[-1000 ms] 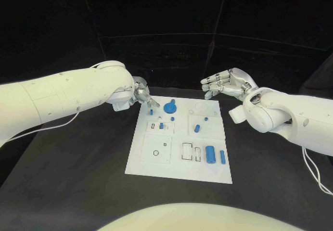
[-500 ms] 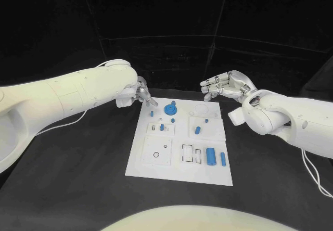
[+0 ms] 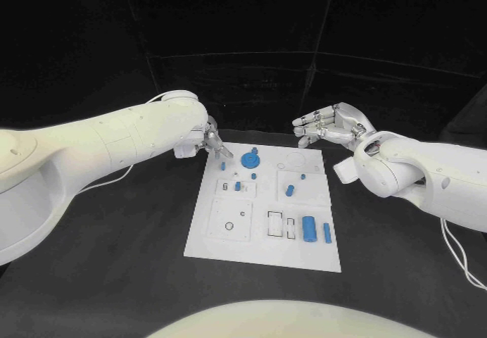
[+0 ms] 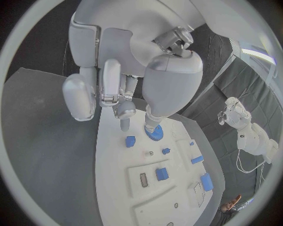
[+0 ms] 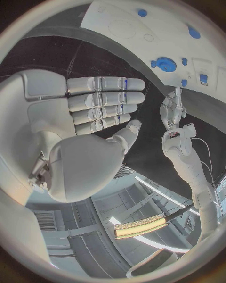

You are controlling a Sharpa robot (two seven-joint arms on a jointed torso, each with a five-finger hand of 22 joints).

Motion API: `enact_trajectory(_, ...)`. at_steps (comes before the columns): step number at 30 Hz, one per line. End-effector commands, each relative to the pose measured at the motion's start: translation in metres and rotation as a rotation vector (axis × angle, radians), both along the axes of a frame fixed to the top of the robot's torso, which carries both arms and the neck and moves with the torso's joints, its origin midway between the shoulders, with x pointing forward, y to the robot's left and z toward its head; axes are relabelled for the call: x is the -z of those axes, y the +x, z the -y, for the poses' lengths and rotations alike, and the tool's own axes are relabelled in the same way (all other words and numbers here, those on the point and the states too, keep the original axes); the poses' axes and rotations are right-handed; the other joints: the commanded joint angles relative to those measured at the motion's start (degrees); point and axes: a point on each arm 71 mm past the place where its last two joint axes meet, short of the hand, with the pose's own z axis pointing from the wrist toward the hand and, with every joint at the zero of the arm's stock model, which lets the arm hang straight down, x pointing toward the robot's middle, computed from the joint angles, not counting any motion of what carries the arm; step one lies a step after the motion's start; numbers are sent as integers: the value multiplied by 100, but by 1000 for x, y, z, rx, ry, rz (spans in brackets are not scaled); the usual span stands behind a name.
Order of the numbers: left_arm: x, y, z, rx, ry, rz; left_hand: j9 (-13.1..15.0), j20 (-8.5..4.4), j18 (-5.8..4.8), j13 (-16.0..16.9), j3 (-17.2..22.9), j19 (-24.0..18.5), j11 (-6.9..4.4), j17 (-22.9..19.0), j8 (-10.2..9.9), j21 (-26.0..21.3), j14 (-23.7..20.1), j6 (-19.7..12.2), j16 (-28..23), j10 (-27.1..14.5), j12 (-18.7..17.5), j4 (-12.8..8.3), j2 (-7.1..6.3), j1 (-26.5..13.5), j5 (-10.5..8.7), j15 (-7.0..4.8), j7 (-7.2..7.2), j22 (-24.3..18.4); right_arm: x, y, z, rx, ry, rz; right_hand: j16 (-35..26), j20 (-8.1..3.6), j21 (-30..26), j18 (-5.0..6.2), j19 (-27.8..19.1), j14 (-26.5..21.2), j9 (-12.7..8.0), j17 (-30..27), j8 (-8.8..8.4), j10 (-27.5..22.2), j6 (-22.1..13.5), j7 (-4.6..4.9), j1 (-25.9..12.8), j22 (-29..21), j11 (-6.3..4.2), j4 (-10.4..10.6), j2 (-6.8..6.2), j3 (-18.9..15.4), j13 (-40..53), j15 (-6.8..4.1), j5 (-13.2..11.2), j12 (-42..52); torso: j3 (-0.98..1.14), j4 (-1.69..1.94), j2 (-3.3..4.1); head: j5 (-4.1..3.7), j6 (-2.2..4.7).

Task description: Assemble the parts on the task board

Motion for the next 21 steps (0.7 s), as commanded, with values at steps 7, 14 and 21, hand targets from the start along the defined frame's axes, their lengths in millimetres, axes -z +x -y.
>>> enact_trajectory(7, 8, 1, 1, 16, 7, -12, -12, 11, -11, 12, -62, 8, -10, 1509, -28, 5, 584, 62, 36, 5, 46, 7, 74, 13, -13, 20, -12, 15, -2, 0, -2, -14, 5, 9, -40, -9, -27, 71, 51, 30, -3, -10, -37, 19, -20, 25, -37, -14, 16, 16, 25, 25, -11, 5, 39, -24, -3, 5, -3, -15, -3)
enact_trajectory(14, 13, 0, 3, 21, 5, -22, -22, 4, -14, 28, -102, 16, -21, 1509, -18, 15, 584, 107, 36, 15, 64, -8, 148, 134, -11, 11, -25, 36, -2, 0, -3, -16, 6, 9, -40, -9, -27, 71, 51, 30, -3, -10, -37, 19, -20, 25, -37, -14, 16, 16, 25, 25, -11, 5, 39, -24, 1, 10, -4, -21, -15)
enact_trajectory(21, 17, -1, 3, 20, 5, -29, -47, -3, -17, 24, -72, 21, -27, 1509, -25, 20, 584, 129, 36, 14, 70, -103, 300, 400, -9, 6, -28, 52, -2, 0, -3, -16, 6, 9, -40, -9, -27, 71, 51, 30, -3, -10, -37, 19, -20, 25, -37, -14, 16, 16, 25, 25, -11, 5, 39, -24, -1, 8, -5, -22, -24)
